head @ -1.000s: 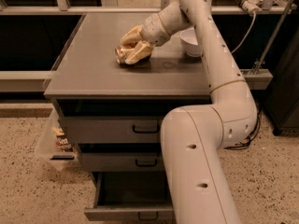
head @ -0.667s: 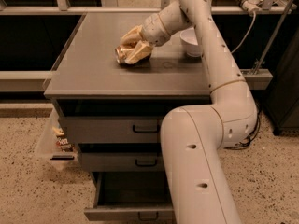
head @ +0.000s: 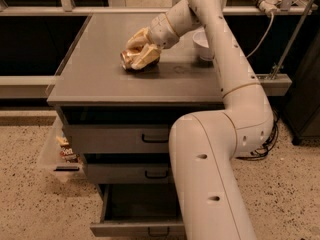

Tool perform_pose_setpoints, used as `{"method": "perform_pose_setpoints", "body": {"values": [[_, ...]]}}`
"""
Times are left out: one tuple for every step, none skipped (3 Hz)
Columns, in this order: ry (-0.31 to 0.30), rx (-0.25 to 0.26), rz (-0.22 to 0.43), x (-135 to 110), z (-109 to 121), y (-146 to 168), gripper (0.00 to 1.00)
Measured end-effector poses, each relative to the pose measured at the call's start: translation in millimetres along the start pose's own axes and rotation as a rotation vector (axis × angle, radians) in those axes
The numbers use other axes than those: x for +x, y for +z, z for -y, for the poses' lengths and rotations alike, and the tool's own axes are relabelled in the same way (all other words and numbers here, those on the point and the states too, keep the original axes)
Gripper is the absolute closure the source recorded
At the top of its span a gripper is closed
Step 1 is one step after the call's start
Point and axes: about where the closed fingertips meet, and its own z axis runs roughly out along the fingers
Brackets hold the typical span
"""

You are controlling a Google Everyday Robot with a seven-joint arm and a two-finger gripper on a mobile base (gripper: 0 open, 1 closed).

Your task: Place orange can into bottom drawer

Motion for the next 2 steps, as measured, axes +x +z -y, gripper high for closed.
{"method": "perform_pose_setpoints", "body": {"values": [[0.045,-0.011,0.017,-15.6,-13.2,-23.0,1.00],[0.045,0.096,0.036,-49.9,-22.0,-81.2,1.00]]}}
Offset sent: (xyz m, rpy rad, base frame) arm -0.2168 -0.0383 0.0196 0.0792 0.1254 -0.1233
